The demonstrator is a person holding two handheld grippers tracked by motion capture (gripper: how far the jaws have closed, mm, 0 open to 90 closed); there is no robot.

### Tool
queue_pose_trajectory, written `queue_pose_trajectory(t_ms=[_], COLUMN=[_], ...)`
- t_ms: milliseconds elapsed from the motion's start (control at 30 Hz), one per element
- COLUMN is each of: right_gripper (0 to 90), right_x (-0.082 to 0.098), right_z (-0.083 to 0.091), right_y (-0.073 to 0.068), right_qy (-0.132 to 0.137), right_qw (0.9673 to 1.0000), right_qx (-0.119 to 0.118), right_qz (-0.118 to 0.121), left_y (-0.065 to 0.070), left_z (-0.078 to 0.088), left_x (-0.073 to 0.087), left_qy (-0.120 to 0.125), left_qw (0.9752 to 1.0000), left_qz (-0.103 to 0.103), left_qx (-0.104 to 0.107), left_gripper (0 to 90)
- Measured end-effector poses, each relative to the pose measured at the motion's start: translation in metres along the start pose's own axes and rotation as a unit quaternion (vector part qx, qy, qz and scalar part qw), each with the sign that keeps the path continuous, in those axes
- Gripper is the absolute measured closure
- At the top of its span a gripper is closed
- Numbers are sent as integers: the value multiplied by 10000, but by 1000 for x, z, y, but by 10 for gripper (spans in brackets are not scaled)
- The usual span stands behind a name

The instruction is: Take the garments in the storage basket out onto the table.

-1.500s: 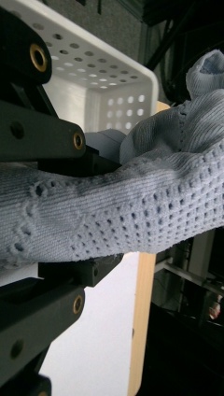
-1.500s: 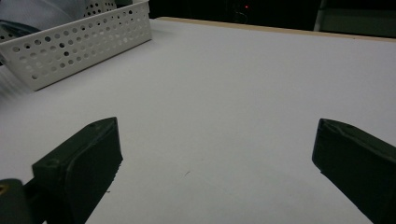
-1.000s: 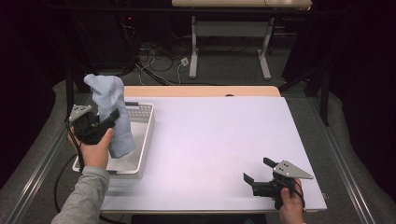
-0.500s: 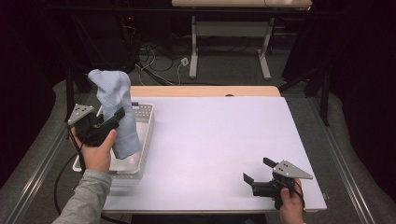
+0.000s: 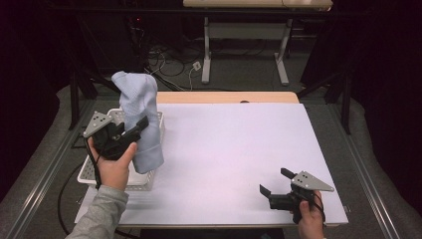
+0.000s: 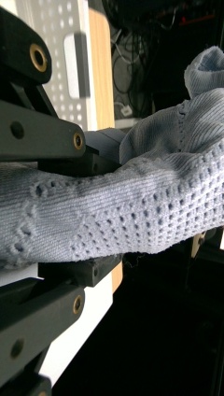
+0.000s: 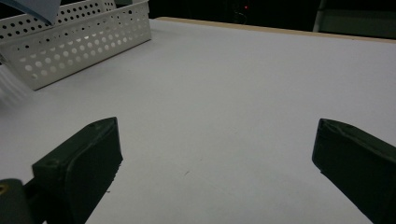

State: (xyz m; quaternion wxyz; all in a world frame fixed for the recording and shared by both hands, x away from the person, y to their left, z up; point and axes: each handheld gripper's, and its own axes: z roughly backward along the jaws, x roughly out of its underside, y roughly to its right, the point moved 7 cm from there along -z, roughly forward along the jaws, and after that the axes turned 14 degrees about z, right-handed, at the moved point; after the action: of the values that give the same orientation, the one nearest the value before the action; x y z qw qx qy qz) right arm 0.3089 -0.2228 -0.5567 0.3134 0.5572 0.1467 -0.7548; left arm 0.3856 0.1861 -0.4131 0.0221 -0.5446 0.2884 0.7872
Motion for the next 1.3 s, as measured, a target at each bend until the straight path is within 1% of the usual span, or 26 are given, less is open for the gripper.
queue_pose_trajectory(t_ms=[300,367,567,733,833,900,933,967,1033,1133,1300], right_gripper=[12,12,12,12,12,12,12,12,12,12,12], right_x=[0,-1,-1,-2,-2,-3,-2,-2,-2,-2,-2], right_z=[2,2,3,3,2,2,3,3,2,1,2], right_y=[0,1,1,1,1,1,1,1,2,2,2], right_qy=[0,17,29,36,52,63,34,34,97,81,72], right_qw=[10000,10000,10000,10000,10000,10000,10000,10000,9999,10000,10000], right_qx=[17,14,21,17,5,4,-2,-2,7,-5,5], right_qz=[-5,49,23,5,5,12,23,23,31,-5,25], left_y=[19,22,37,52,61,66,70,70,73,76,78], left_z=[-2,-4,-8,-15,-21,-25,-29,-29,-32,-36,-40], left_x=[12,17,29,40,47,53,59,59,65,73,80], left_qy=[-141,-177,-270,-377,-441,-513,-602,-602,-696,-805,-885], left_qw=[9995,9993,9982,9967,9958,9950,9942,9942,9933,9922,9916], left_qz=[-60,-77,-116,-166,-149,-165,-191,-191,-230,-230,-202], left_qx=[290,332,517,697,790,842,871,871,897,925,918], left_gripper=[623,623,623,623,623,622,623,622,623,623,622])
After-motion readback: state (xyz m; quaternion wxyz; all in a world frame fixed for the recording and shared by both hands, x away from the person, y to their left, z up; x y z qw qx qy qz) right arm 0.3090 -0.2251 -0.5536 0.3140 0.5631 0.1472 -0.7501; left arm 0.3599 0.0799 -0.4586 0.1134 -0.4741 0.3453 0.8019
